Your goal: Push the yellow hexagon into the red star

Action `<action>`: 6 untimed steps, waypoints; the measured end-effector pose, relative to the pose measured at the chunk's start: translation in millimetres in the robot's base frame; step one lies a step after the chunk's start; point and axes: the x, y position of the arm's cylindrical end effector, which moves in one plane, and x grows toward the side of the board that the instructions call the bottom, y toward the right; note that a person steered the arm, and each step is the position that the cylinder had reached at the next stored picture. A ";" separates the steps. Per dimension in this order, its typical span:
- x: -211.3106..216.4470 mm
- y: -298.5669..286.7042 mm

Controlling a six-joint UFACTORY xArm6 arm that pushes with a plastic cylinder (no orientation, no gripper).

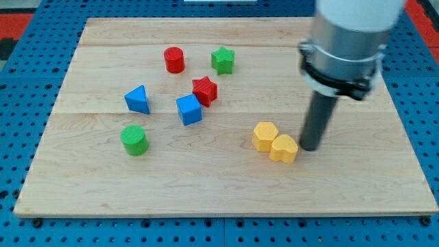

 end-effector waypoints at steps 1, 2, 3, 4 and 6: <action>23.6 -4.5; 30.9 -61.5; -22.3 -108.2; -81.8 -140.6; -138.6 -158.1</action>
